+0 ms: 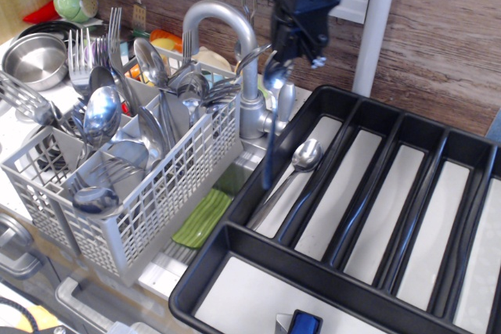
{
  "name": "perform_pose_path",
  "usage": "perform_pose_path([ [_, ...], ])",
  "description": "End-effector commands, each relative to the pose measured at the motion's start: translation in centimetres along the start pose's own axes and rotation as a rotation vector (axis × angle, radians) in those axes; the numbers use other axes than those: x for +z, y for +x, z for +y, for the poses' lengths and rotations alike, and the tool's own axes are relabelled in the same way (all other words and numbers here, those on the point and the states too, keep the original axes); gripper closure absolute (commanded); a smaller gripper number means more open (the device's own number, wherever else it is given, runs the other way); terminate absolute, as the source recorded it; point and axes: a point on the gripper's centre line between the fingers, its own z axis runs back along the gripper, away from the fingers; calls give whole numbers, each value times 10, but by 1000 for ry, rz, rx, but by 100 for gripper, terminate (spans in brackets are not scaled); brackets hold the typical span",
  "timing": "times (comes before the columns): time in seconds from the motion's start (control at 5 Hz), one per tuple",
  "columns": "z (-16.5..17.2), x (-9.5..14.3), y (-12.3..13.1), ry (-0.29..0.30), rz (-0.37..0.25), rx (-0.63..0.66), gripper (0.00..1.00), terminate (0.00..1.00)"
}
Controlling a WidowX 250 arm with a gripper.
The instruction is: Put small spoon from basket to tray
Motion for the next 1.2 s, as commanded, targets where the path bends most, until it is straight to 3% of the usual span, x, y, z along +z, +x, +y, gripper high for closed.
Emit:
perform_pose_path([
  [0.0,-1,-9,-2,-23,-28,-23,100,0],
  [0.2,-11,-21,-6,-35,-49,31,100,0],
  [0.4,-28,-30,-3,-15,-133,146,0,0],
  [0.8,-28,-30,-3,-15,-133,146,0,0],
  [1.0,-28,-30,-3,-15,-133,146,0,100],
])
